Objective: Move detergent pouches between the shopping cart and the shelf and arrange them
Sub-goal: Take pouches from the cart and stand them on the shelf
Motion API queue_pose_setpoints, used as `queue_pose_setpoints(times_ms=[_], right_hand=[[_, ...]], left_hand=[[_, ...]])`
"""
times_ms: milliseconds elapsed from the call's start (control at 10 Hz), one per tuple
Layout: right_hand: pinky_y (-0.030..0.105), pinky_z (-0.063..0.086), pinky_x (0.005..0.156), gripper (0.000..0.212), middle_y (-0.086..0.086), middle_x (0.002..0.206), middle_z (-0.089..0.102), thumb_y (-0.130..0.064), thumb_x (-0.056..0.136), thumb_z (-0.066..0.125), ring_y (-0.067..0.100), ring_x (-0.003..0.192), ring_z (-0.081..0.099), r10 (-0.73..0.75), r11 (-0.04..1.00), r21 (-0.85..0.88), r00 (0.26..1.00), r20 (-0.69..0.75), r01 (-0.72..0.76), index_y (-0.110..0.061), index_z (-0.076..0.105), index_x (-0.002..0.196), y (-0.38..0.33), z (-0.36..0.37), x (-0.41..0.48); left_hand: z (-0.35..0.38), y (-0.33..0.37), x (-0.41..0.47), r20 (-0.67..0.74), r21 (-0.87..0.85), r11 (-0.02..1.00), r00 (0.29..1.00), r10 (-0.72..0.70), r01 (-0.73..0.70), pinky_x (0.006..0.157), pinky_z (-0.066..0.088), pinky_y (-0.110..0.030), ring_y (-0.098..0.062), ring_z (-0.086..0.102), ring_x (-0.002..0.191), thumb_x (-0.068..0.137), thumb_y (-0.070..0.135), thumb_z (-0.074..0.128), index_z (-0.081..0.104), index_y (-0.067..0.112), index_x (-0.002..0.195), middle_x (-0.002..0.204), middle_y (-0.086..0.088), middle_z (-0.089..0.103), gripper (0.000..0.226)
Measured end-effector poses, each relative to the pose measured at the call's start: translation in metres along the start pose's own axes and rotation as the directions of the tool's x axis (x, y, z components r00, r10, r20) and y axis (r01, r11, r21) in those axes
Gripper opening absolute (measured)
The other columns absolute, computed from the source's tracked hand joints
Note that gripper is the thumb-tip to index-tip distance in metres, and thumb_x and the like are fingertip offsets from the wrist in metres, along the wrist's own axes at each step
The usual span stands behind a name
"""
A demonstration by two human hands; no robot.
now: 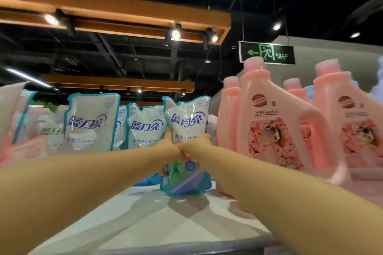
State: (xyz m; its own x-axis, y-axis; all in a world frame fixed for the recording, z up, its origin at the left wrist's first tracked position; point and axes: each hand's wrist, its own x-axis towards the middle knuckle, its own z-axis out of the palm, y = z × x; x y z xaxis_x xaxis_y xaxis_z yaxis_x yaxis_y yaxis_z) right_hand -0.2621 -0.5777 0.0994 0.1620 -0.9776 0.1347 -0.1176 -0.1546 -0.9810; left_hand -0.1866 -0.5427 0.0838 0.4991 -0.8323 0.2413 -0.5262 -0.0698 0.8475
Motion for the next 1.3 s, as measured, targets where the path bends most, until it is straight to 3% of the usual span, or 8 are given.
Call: queue_pose_setpoints(times_ms=[100, 300, 400, 600, 800, 1000, 1100, 1300], right_hand=[[0.034, 0.040, 0.099, 0.071, 0.013, 0.140, 0.039, -0.023, 0.083, 0.068, 0.029, 0.126, 0.043, -0.149, 0.987, 0.057, 0.989, 0.008, 0.149, -0.007, 0.026, 0.137, -0.007, -0.001, -0.037], [0.036, 0.049, 0.087, 0.071, 0.007, 0.114, 0.056, -0.039, 0.066, 0.081, 0.026, 0.102, 0.058, -0.465, 0.879, -0.204, 0.871, -0.161, 0.432, -0.011, 0.037, 0.114, -0.025, -0.017, -0.134], [0.033, 0.047, 0.084, 0.074, 0.004, 0.116, 0.057, -0.043, 0.065, 0.081, 0.024, 0.103, 0.058, -0.593, 0.805, -0.208, 0.774, -0.223, 0.556, -0.012, 0.038, 0.117, -0.034, -0.028, -0.191], [0.026, 0.044, 0.077, 0.066, -0.003, 0.102, 0.055, -0.040, 0.065, 0.082, 0.018, 0.092, 0.058, -0.637, 0.768, -0.196, 0.693, -0.338, 0.610, -0.014, 0.041, 0.109, -0.032, -0.063, -0.300], [0.016, 0.040, 0.072, 0.070, -0.008, 0.097, 0.051, -0.040, 0.064, 0.083, 0.011, 0.087, 0.056, -0.626, 0.780, -0.319, 0.664, -0.408, 0.539, -0.012, 0.043, 0.115, -0.006, -0.131, -0.395], [0.024, 0.043, 0.079, 0.070, -0.003, 0.108, 0.058, -0.038, 0.063, 0.084, 0.013, 0.095, 0.056, -0.512, 0.855, -0.369, 0.711, -0.482, 0.365, -0.012, 0.042, 0.113, 0.069, -0.234, -0.496], [0.022, 0.039, 0.072, 0.065, -0.004, 0.103, 0.058, -0.038, 0.063, 0.084, 0.015, 0.095, 0.058, -0.404, 0.904, -0.370, 0.717, -0.568, 0.216, -0.013, 0.041, 0.106, 0.126, -0.299, -0.556], [0.028, 0.045, 0.085, 0.073, 0.004, 0.120, 0.060, -0.034, 0.063, 0.084, 0.021, 0.109, 0.059, -0.120, 0.953, -0.271, 0.656, -0.746, -0.135, -0.010, 0.044, 0.119, 0.265, -0.425, -0.681]], left_hand=[[-0.022, 0.007, -0.031, 0.058, 0.014, 0.989, 0.987, 0.147, -0.148, 0.071, 0.049, -0.048, -0.034, 0.043, 0.124, 0.079, 0.014, 0.072, 0.000, 0.044, 0.145, 0.146, -0.004, 0.036, 0.102], [-0.081, 0.023, -0.119, 0.043, -0.029, 0.927, 0.926, 0.376, -0.375, 0.074, 0.051, -0.043, -0.024, 0.050, 0.114, 0.074, 0.016, 0.074, 0.014, 0.046, 0.141, 0.129, 0.010, 0.049, 0.095], [-0.110, 0.032, -0.166, 0.052, -0.125, 0.834, 0.836, 0.546, -0.537, 0.097, 0.047, -0.034, -0.013, 0.057, 0.112, 0.052, 0.025, 0.082, 0.022, 0.040, 0.142, 0.121, 0.012, 0.058, 0.109], [-0.128, 0.038, -0.257, 0.077, -0.201, 0.695, 0.697, 0.713, -0.690, 0.102, 0.044, -0.036, -0.007, 0.059, 0.111, 0.043, 0.045, 0.078, 0.030, 0.046, 0.138, 0.116, 0.021, 0.063, 0.107], [-0.084, 0.046, -0.351, 0.179, -0.349, 0.645, 0.627, 0.758, -0.680, 0.099, 0.043, -0.028, -0.003, 0.053, 0.113, 0.052, 0.040, 0.082, 0.022, 0.043, 0.141, 0.131, 0.019, 0.048, 0.107], [0.009, 0.047, -0.470, 0.257, -0.452, 0.634, 0.589, 0.766, -0.628, 0.073, 0.048, -0.008, 0.006, 0.062, 0.084, 0.056, 0.038, 0.083, 0.025, 0.037, 0.143, 0.097, 0.026, 0.061, 0.104], [0.080, 0.041, -0.543, 0.372, -0.424, 0.687, 0.578, 0.726, -0.590, 0.086, 0.046, -0.020, -0.006, 0.060, 0.099, 0.059, 0.049, 0.078, 0.022, 0.042, 0.143, 0.108, 0.018, 0.063, 0.102], [0.238, 0.010, -0.713, 0.667, -0.508, 0.756, 0.367, 0.648, -0.412, 0.093, 0.036, -0.012, -0.005, 0.048, 0.118, 0.074, 0.025, 0.075, 0.013, 0.028, 0.148, 0.142, 0.003, 0.044, 0.097]])
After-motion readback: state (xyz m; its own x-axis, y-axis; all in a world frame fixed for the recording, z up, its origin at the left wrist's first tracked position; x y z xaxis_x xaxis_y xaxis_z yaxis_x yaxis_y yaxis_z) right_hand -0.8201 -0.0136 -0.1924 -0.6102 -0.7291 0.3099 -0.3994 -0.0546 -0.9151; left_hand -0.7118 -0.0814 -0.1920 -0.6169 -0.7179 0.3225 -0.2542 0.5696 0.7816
